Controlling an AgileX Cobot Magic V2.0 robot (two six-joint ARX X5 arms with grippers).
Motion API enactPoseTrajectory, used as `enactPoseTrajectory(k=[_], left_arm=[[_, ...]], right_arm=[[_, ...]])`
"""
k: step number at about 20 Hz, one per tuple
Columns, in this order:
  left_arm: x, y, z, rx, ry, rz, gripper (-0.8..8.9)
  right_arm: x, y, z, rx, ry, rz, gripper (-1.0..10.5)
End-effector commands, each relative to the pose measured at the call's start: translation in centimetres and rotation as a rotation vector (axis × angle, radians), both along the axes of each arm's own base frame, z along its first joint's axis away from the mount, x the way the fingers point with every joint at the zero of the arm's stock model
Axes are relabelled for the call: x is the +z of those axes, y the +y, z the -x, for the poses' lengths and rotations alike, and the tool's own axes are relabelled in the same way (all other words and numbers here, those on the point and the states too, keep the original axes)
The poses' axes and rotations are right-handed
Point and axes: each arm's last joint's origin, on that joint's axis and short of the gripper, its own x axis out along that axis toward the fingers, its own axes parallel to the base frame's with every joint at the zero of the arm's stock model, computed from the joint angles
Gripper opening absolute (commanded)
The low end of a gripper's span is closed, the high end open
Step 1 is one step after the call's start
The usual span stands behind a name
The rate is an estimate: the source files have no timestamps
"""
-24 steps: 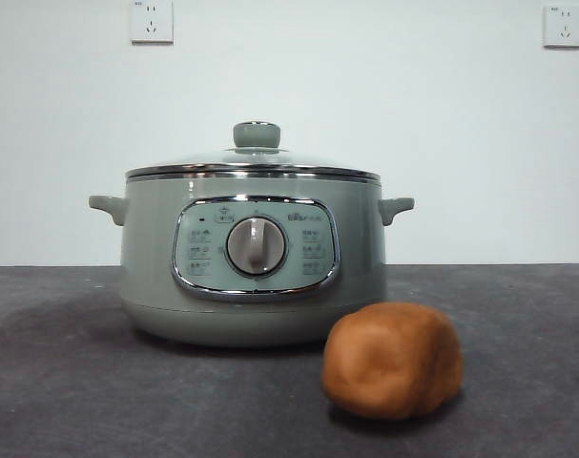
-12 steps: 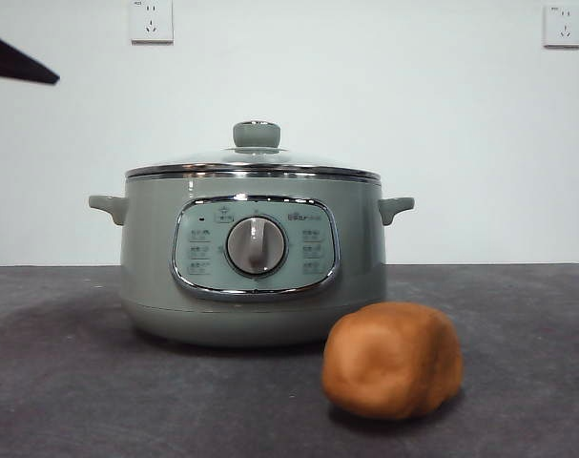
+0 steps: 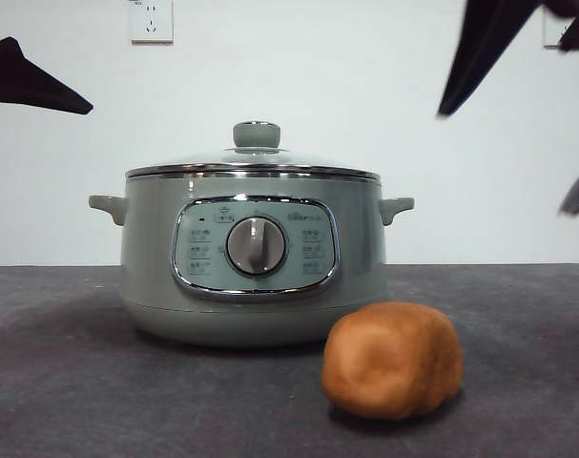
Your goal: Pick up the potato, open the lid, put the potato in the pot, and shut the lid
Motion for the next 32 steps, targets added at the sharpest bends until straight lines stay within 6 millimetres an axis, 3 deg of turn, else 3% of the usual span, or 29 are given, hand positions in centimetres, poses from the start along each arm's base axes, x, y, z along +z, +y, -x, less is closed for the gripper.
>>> enactPoseTrajectory(k=[1, 4, 10, 19, 24, 27, 30, 32], left_arm=[[0.0, -0.3, 0.0, -0.006, -0.015, -0.026, 8.21], [-0.1, -0.6, 0.1, -0.002, -0.020, -0.045, 8.21], [-0.1, -1.0, 0.2, -0.023, -0.021, -0.045, 8.21], [-0.1, -1.2, 0.3, -0.035, -0.022, -0.046, 8.21], [-0.1, -1.2, 0.3, -0.045, -0.036, -0.052, 8.21], [-0.1, -1.2, 0.3, -0.050, -0.040, -0.056, 8.21], [-0.3, -1.2, 0.5, -0.065, -0.035, -0.073, 8.21], [-0.3, -1.1, 0.6, -0.075, -0.038, -0.082, 8.21]], right_arm=[[-1.2, 1.6, -0.2, -0.109, 0.131, 0.034, 8.5], [-2.8, 3.4, -0.6, -0.160, 0.179, 0.120, 8.5], [-4.8, 5.9, -2.0, -0.240, 0.221, 0.090, 8.5], [-8.1, 7.5, -3.7, -0.373, 0.293, 0.126, 8.5], [-9.4, 8.2, -3.7, -0.393, 0.290, 0.191, 8.3], [-9.9, 8.4, -3.7, -0.388, 0.297, 0.205, 5.7], [-9.9, 8.6, -3.7, -0.364, 0.281, 0.199, 0.5], [-9.9, 8.6, -3.6, -0.358, 0.283, 0.197, 0.0]])
